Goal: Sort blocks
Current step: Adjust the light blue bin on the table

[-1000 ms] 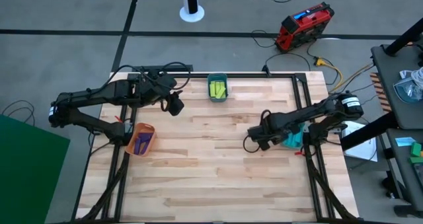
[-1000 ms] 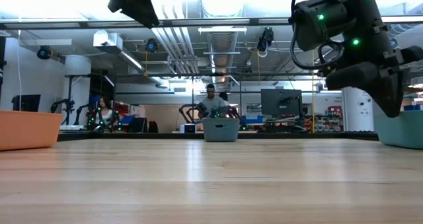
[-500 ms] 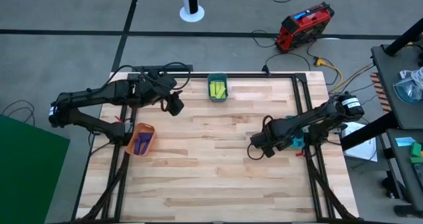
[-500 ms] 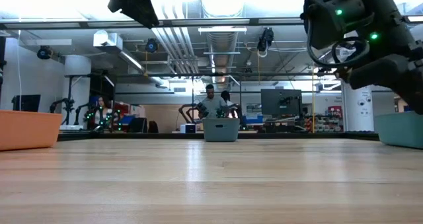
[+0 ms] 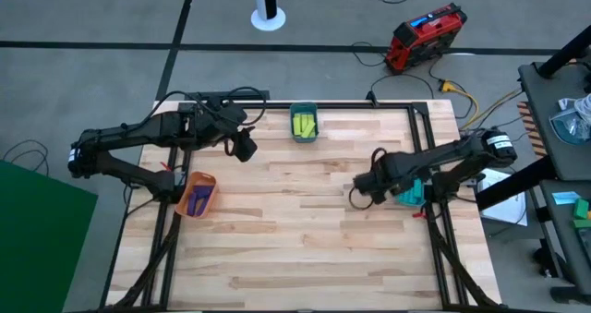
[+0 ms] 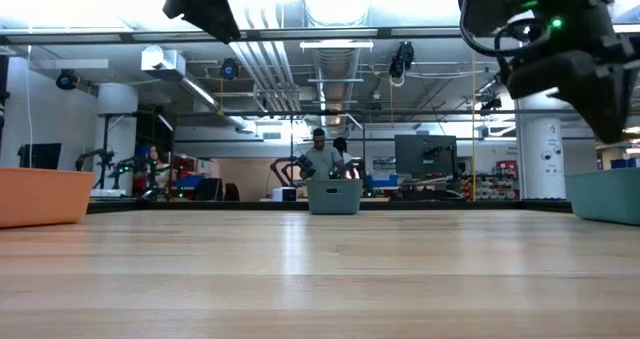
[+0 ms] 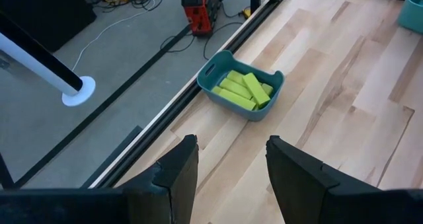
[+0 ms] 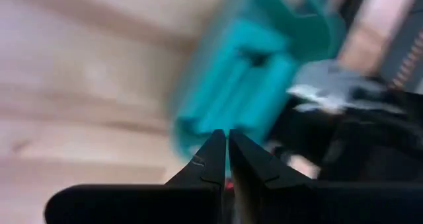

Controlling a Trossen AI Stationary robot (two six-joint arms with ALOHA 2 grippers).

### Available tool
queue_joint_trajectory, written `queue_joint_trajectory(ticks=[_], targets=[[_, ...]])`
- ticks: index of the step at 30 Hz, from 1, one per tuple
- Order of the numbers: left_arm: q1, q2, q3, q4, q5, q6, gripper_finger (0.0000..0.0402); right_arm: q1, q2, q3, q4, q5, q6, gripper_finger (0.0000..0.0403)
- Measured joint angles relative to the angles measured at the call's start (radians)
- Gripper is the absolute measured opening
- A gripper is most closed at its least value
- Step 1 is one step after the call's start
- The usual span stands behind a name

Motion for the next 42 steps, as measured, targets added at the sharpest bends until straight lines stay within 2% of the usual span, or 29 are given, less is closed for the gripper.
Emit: queue_joint_trajectory(ticks=[4,9,12,16,23,42], targets=[[0.001,0.000,0.000,0.003,0.000,0.000,0.0157,-0.102,-0.028,-0.018,-0.095,0.065,-0.056,0.0012],[0.008,0.000,0.000,0.003,0.000,0.000,0.0157,-0.236,-0.043,-0.085,-0.075,0.112,-0.159,0.0012],[0.011,0.000,0.000,0.003,0.000,0.000,0.0157,-0.273,-0.046,-0.128,0.008,0.116,-0.190,0.0012],[0.011,0.000,0.000,0.003,0.000,0.000,0.0157,-0.285,-0.030,-0.173,0.139,0.136,-0.207,0.0012],[0.014,0.000,0.000,0.005,0.000,0.000,0.0157,-0.285,-0.004,-0.194,0.216,0.159,-0.205,0.0012],[0.042,0.000,0.000,0.006,0.000,0.000,0.0157,-0.274,-0.007,-0.162,0.213,0.135,-0.237,0.0012]])
